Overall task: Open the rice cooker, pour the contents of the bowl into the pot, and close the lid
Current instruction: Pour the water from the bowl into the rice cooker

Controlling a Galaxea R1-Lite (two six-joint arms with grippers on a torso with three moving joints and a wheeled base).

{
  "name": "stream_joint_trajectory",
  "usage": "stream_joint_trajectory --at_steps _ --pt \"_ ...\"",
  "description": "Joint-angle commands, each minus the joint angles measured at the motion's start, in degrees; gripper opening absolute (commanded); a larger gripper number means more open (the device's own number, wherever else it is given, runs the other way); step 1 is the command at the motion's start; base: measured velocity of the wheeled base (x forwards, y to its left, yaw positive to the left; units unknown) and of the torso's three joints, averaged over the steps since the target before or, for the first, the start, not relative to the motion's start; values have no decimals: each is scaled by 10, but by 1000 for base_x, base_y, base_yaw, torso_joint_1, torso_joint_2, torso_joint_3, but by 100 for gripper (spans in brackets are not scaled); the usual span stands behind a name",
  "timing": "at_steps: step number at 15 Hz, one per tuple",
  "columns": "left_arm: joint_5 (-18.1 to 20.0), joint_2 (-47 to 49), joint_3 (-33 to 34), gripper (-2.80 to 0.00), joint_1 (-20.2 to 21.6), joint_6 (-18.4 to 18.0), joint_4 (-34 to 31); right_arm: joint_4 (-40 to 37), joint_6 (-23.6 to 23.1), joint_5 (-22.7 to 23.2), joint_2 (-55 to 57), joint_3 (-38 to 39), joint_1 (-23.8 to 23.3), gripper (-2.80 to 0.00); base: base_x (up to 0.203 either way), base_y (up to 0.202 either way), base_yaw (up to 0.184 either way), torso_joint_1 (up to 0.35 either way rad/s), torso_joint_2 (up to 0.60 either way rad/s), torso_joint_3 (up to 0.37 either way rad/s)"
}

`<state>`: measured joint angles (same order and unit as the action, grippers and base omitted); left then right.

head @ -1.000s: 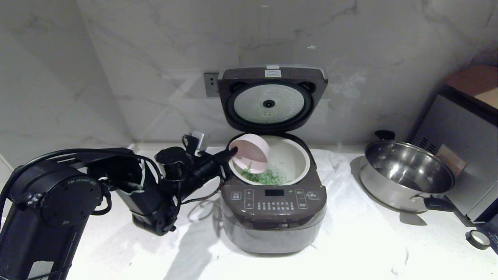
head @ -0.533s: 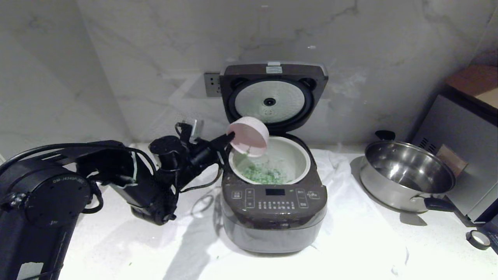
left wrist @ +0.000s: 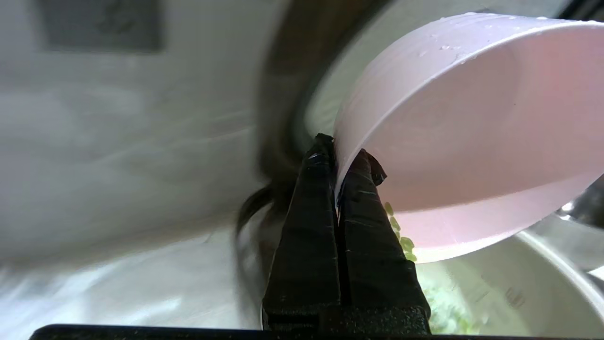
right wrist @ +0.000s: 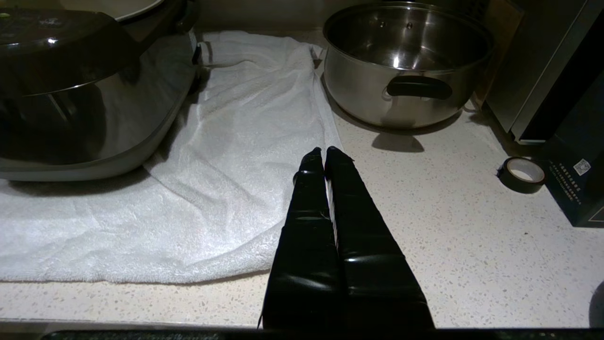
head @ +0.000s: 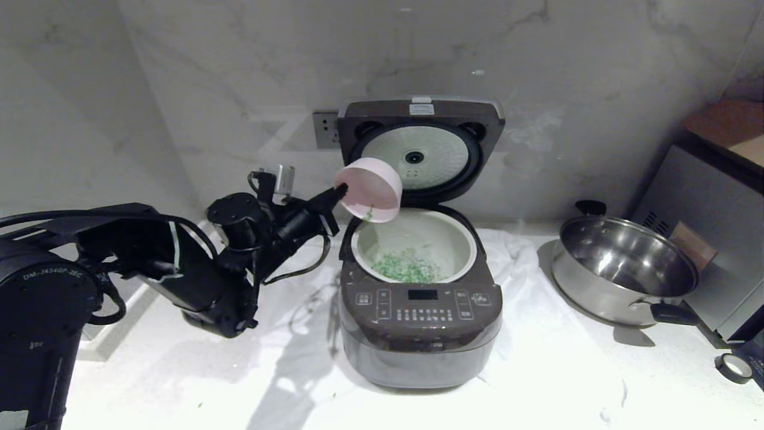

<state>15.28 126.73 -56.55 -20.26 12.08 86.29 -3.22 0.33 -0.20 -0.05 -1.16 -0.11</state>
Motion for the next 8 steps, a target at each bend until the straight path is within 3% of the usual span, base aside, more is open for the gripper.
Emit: stream_joint_trajectory --at_steps 1,5,8 --pt "-2 -52 46 -280 18 0 -38 0 0 0 0 0 0 -280 0 0 0 0 0 0" --pt "-8 -125 109 -280 46 -1 -169 0 0 0 0 -1 0 -280 0 0 0 0 0 0" --pt "-9 -177 116 -280 64 -1 -281 0 0 0 0 0 0 -280 0 0 0 0 0 0"
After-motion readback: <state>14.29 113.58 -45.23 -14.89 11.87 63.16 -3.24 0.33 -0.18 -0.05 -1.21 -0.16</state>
